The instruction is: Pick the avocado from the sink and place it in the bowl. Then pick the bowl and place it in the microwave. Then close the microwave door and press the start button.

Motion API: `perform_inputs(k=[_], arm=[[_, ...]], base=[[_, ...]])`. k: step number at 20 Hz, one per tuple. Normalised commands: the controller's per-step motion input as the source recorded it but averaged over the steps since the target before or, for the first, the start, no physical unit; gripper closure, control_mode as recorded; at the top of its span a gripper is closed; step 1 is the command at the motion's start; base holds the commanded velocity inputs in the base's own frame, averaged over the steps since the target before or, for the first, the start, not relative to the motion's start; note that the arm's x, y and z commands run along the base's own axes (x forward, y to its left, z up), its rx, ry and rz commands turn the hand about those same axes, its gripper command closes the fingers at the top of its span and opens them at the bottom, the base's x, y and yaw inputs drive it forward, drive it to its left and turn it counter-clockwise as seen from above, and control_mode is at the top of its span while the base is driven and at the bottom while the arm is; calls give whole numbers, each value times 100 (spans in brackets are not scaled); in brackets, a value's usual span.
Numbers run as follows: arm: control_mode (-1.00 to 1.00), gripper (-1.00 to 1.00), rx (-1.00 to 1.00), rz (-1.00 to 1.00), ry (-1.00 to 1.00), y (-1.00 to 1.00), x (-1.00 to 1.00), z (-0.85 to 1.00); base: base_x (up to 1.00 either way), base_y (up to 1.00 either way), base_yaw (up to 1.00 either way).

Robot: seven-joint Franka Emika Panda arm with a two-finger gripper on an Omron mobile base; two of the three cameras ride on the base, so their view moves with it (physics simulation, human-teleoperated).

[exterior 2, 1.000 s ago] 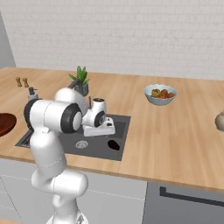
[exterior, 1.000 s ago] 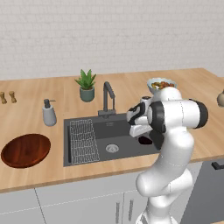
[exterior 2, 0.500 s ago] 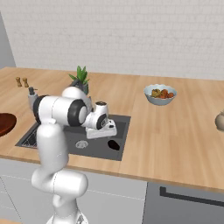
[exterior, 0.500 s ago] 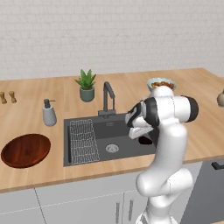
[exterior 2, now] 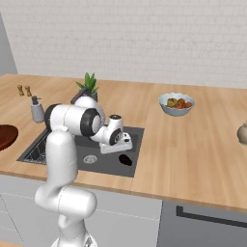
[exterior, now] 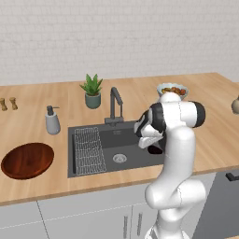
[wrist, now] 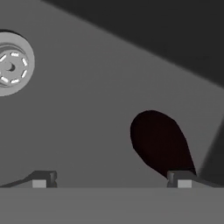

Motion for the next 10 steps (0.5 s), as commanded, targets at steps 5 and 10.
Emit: perform_inputs(k=[5, 10], arm=[[-100, -100, 0, 0, -12, -26, 12, -13], [-100, -100, -1, 0, -6, -22, 13, -41]], base=[[0, 0, 0], [0, 0, 0]])
